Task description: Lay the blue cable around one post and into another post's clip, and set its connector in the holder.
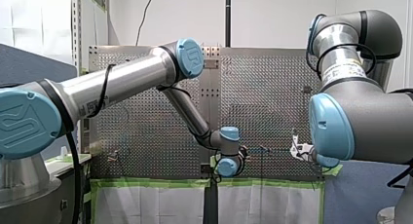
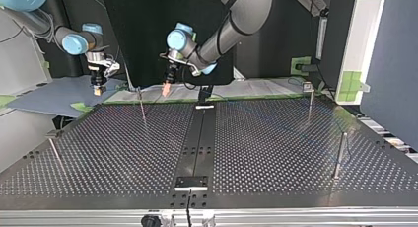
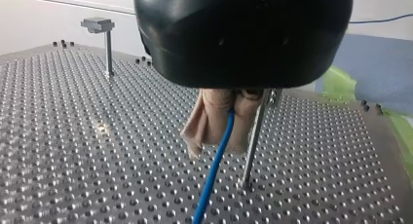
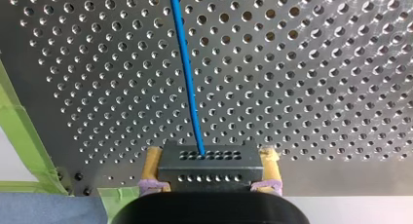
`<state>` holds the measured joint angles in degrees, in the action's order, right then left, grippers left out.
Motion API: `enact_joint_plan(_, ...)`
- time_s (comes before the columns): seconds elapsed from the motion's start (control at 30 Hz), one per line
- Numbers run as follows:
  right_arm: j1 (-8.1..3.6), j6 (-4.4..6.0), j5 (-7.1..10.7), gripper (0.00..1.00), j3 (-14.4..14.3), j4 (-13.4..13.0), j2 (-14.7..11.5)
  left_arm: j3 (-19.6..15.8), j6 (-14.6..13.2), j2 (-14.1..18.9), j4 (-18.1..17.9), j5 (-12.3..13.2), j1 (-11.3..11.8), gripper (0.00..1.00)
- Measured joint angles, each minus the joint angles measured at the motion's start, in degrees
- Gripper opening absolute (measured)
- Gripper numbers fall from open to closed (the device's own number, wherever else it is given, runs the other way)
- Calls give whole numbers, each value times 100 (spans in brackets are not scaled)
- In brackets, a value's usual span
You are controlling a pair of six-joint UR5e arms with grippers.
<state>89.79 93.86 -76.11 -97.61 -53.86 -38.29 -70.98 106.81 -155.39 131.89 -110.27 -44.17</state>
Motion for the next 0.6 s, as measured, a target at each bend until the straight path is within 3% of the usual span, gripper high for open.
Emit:
enact_joint_plan(0.27, 4, -43, -7, 1, 14, 165, 3, -185, -43, 2, -13, 43, 34, 0)
enact_joint_plan(0.6, 11, -37, -10, 1, 13, 140, 8, -235, -23, -2, -99, 109, 96, 0)
